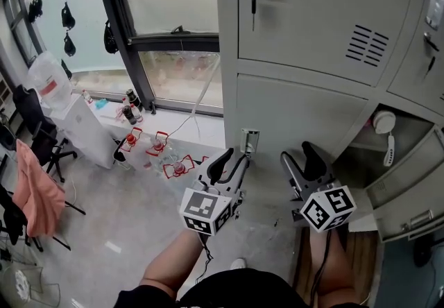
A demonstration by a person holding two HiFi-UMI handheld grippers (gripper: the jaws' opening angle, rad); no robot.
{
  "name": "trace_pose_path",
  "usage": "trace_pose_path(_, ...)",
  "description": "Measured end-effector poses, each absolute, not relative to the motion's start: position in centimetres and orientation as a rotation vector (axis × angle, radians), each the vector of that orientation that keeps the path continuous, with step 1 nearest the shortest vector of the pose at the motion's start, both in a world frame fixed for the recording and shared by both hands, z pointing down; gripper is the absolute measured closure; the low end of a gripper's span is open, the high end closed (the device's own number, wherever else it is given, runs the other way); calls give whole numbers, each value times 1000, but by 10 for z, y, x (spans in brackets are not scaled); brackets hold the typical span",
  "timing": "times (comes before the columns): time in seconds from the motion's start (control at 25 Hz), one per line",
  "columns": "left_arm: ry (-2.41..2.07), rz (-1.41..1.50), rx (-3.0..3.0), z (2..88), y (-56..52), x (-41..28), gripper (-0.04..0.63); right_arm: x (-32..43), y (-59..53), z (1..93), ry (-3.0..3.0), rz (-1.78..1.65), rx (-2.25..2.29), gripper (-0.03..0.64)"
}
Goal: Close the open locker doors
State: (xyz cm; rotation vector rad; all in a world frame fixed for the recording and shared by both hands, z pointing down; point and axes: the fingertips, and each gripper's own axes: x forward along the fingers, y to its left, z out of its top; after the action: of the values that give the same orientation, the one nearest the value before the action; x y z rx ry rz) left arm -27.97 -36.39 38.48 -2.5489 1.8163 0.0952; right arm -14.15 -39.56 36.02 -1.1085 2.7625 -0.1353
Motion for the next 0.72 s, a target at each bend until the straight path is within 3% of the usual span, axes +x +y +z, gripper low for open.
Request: trace_pose_path(0.72,1749,94,-2590,387,-356,-269,446,-143,-397,360,2745,-146,-1117,347)
